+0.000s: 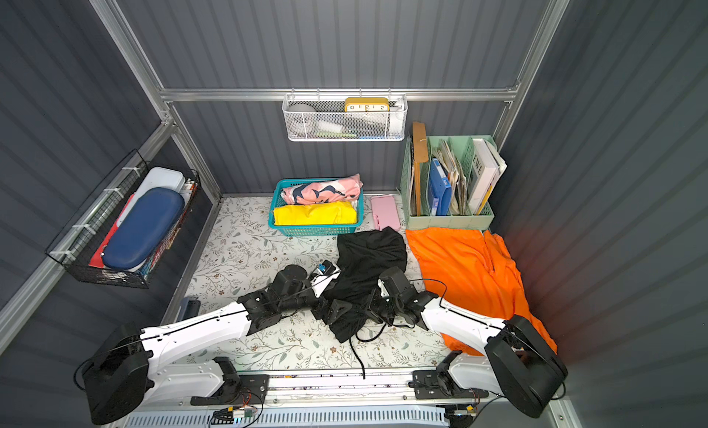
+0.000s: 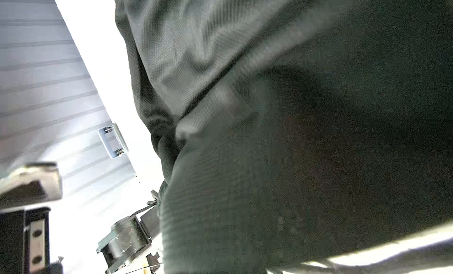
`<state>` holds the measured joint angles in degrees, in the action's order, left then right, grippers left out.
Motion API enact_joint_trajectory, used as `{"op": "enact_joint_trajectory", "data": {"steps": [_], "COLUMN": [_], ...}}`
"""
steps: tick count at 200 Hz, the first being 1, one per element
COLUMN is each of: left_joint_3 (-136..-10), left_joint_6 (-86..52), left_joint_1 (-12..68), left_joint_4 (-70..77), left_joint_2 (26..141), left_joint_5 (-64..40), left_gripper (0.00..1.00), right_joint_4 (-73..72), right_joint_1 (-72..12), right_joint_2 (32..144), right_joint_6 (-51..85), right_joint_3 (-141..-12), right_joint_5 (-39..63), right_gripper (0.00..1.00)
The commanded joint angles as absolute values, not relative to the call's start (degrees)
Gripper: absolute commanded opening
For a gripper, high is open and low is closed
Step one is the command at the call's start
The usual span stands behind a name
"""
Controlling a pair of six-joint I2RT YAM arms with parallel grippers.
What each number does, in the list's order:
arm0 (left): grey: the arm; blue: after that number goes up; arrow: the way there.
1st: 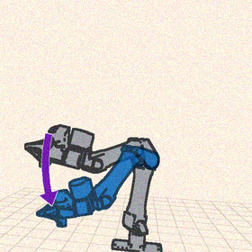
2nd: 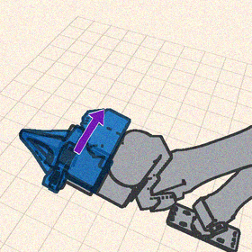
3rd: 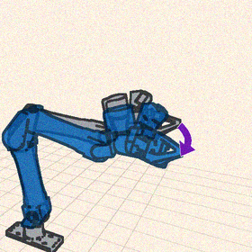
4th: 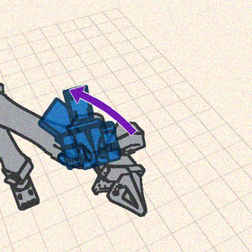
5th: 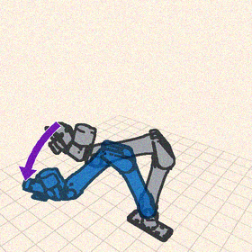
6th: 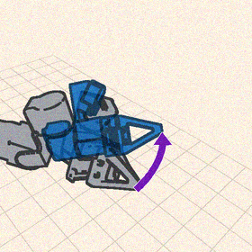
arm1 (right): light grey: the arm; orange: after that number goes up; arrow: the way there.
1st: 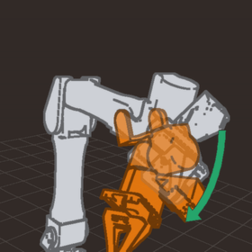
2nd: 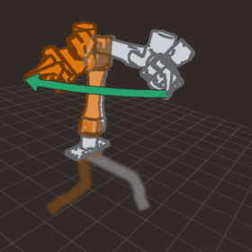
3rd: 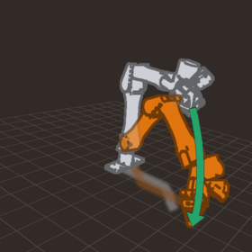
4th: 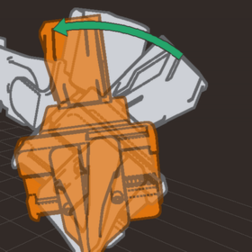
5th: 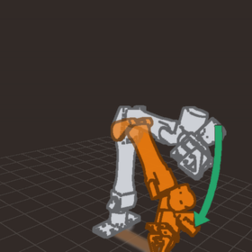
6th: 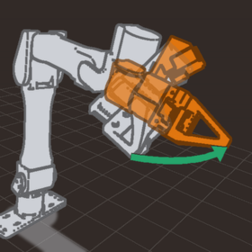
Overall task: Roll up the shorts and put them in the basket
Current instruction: Roll the shorts at the center of the board.
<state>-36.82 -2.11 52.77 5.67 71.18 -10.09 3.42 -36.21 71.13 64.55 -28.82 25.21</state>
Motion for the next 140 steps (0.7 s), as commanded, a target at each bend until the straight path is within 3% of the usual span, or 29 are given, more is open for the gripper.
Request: {"op": "enact_joint_trajectory", "data": {"steps": [1,64,140], "left_joint_3": [-36.4,-32.1,-30.2], "left_joint_6": [6.9,8.4,7.6], "left_joint_1": [57.3,65.3,75.9], "left_joint_4": [3.2,13.8,26.0], "left_joint_2": [71.1,72.4,83.5], "left_joint_5": [-4.8,2.4,21.8], "left_gripper": [1.00,1.00,1.00], "right_joint_4": [3.8,1.1,-0.1], "right_joint_1": [-35.4,-34.1,-33.8], "right_joint_2": [69.8,67.1,67.0], "right_joint_6": [66.1,68.8,69.7], "right_joint_3": [-28.9,-26.3,-25.3], "right_joint_5": [23.8,23.9,24.5], "right_gripper": [0.00,0.00,0.00]}}
